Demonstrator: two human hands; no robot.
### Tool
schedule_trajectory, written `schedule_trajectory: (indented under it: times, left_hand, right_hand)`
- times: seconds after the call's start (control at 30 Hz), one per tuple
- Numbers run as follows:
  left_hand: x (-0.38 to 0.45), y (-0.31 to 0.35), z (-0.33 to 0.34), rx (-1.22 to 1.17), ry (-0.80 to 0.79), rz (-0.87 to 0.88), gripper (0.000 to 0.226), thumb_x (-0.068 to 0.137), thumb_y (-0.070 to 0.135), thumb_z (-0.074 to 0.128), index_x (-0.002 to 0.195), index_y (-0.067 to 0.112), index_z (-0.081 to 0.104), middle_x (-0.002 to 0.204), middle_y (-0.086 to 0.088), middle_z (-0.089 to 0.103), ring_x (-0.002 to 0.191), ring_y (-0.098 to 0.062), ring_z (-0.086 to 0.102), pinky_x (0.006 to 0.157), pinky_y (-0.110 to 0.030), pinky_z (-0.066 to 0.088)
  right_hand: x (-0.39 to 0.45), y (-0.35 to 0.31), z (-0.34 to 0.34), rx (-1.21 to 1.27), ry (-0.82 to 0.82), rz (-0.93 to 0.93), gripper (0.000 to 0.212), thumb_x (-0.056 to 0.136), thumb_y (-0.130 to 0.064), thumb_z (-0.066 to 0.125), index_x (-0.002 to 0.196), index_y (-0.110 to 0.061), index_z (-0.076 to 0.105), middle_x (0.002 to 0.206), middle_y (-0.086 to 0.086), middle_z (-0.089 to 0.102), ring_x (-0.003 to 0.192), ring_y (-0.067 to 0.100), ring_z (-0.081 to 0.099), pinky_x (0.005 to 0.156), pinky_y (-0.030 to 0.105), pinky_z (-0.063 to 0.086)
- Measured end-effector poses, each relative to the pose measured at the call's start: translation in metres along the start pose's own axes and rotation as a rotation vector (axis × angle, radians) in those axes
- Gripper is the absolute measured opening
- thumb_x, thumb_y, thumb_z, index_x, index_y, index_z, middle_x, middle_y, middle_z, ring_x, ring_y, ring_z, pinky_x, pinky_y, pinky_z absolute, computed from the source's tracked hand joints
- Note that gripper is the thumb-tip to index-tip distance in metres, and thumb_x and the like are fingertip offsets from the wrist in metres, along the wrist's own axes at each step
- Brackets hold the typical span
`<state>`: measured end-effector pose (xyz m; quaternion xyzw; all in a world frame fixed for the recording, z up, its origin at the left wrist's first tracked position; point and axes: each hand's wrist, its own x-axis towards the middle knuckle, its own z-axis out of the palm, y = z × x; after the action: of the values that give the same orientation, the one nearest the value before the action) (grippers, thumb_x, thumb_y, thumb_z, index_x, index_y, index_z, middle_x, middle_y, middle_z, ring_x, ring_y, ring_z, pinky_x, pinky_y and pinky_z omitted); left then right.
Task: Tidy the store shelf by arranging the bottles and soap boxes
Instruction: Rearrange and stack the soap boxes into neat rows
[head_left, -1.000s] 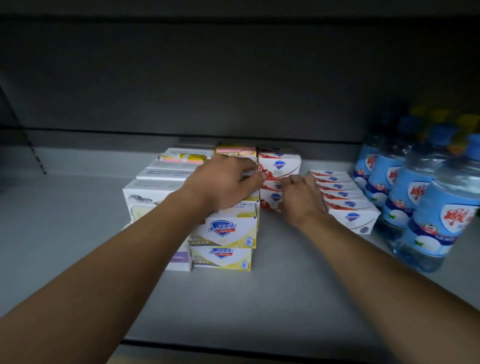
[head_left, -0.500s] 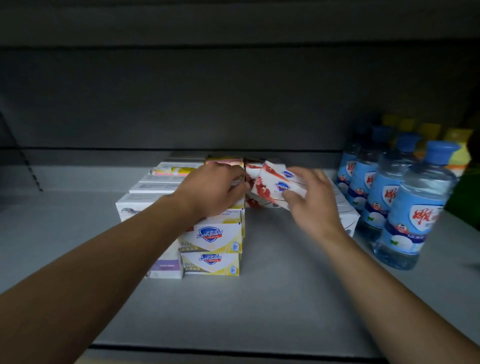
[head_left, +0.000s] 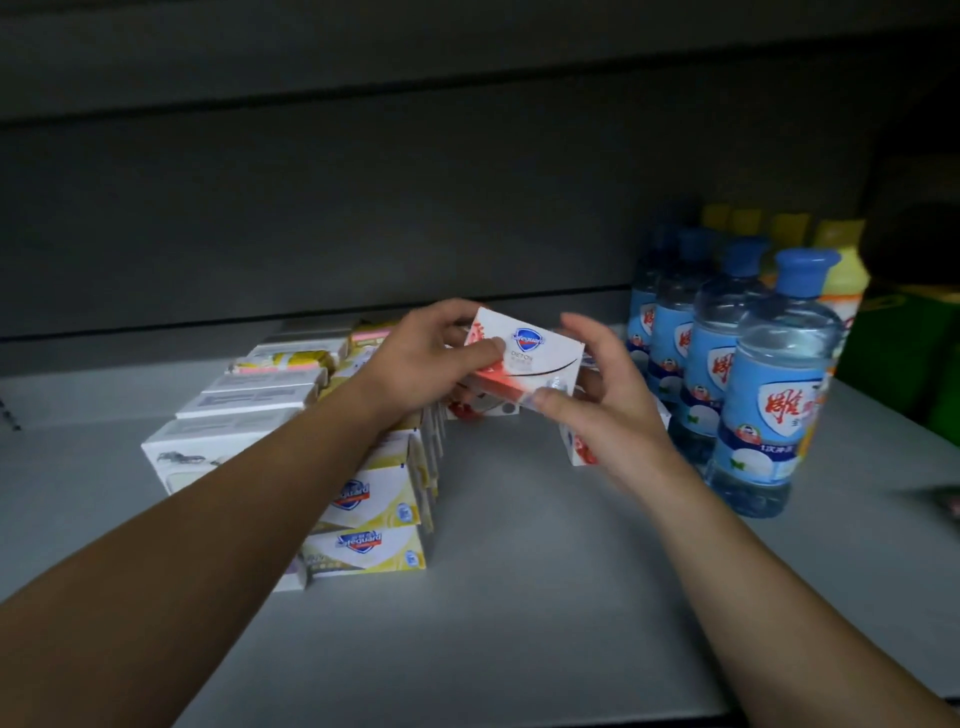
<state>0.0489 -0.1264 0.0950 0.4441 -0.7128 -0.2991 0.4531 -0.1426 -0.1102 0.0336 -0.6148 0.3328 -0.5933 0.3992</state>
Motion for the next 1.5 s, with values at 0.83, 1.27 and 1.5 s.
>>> schedule_trajectory:
  times: [0.83,1.27,1.5]
  left_hand:
    - [-0.01,0.01,0.007,-0.028,0.024,-0.021,0.018,0.095,0.031,0.06,0.107,0.019,0.066,0.078,0.003,0.073,0.062,-0.012,0.066,0.05,-0.023,0.05]
    - [-0.012,0.01,0.005,-0.046,-0.001,-0.018,0.02,0.097,0.035,0.055,0.097,0.023,0.072,0.089,0.005,0.076,0.084,-0.013,0.073,0.069,-0.029,0.059]
    - [-0.015,0.009,-0.003,-0.06,-0.017,0.118,0.018,0.085,0.009,0.071,0.103,0.009,0.073,0.099,-0.002,0.075,0.092,-0.016,0.071,0.076,-0.026,0.059]
  right_hand:
    - [-0.001,0.007,0.003,0.103,0.089,0.067,0.054,0.086,-0.001,0.066,0.127,-0.033,0.054,0.122,-0.002,0.065,0.104,0.01,0.067,0.081,0.025,0.055]
    - [-0.004,0.006,0.003,-0.349,0.113,-0.286,0.071,0.075,0.006,0.075,0.131,-0.031,0.056,0.123,-0.025,0.045,0.12,0.004,0.053,0.089,0.02,0.054]
    - [-0.01,0.0,0.001,-0.349,0.08,-0.241,0.056,0.08,-0.01,0.077,0.126,-0.035,0.056,0.124,-0.012,0.055,0.116,0.001,0.055,0.09,0.025,0.053]
